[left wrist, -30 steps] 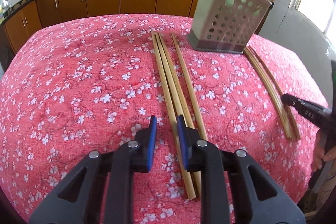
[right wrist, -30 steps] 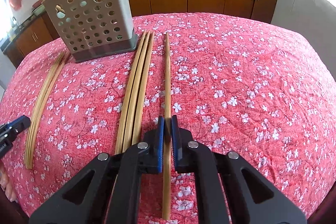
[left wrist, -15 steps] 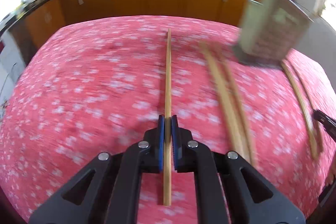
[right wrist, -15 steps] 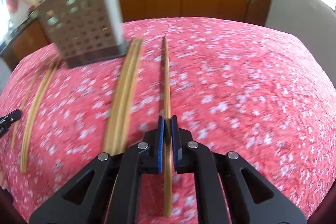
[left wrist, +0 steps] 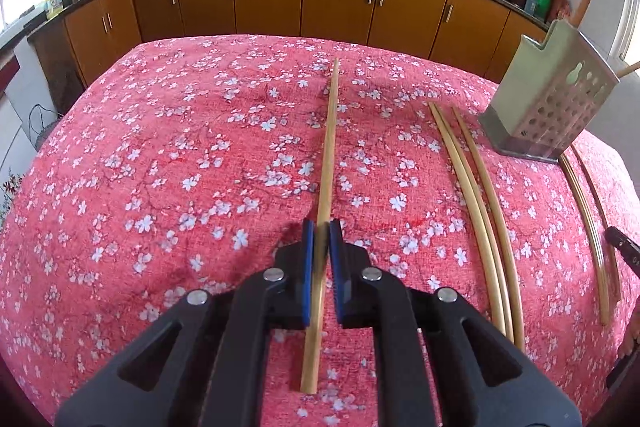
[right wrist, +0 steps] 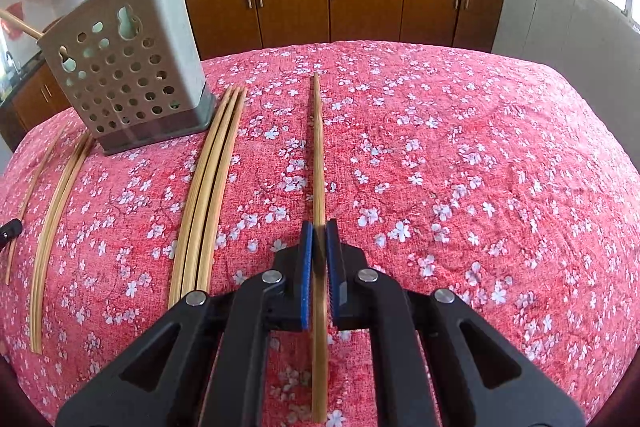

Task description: Organize utensils

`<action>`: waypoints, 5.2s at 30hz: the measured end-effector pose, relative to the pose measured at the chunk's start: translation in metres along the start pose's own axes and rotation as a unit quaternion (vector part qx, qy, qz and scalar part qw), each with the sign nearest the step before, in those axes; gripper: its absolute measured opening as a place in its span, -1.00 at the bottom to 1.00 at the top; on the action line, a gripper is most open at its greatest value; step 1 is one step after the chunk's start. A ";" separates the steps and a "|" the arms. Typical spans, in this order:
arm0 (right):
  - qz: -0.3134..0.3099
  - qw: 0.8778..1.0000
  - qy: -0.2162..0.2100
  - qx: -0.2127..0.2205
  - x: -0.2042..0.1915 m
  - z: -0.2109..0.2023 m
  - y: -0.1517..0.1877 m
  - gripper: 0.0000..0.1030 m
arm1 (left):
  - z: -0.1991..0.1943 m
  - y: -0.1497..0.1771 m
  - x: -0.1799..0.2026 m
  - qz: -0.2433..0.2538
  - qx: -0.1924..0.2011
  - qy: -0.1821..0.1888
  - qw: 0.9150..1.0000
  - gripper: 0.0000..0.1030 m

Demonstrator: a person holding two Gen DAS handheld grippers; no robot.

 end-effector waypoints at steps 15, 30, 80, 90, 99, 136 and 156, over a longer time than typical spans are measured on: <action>0.003 1.000 -0.004 0.001 0.001 0.001 -0.001 -0.84 | 0.000 0.000 0.000 0.004 0.001 -0.005 1.000 -0.77; 0.007 1.000 -0.008 0.002 0.001 0.000 -0.001 -0.84 | 0.000 0.000 0.001 0.003 0.001 -0.004 1.000 -0.77; -0.017 0.984 -0.056 0.166 -0.036 -0.109 -0.048 -0.85 | -0.119 -0.057 -0.022 -0.055 0.130 0.049 0.989 -0.84; -0.023 0.977 -0.070 0.200 -0.049 -0.128 -0.070 -0.85 | -0.142 -0.075 -0.034 -0.066 0.152 0.073 0.984 -0.84; -0.029 0.959 -0.131 0.251 -0.068 -0.181 -0.102 -0.85 | -0.192 -0.085 -0.024 -0.047 0.179 0.121 0.975 -0.84; -0.064 0.951 -0.132 0.271 -0.120 -0.148 -0.153 -0.29 | -0.192 -0.166 0.086 -0.086 0.246 0.160 0.952 -0.53; 0.048 0.991 -0.119 -0.021 -0.031 -0.019 -0.013 -0.75 | -0.072 -0.032 -0.015 -0.063 0.058 0.060 0.994 -0.37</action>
Point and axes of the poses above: each gripper's, at about its wrist camera, not at the fingertips, and z roughly the way its jaws point, x to its right, y to its underside, the point moved 4 cm from there along z, roughly the way its jaws point, and after that the axes turned 15 degrees about -y, right-handed, at the moved point
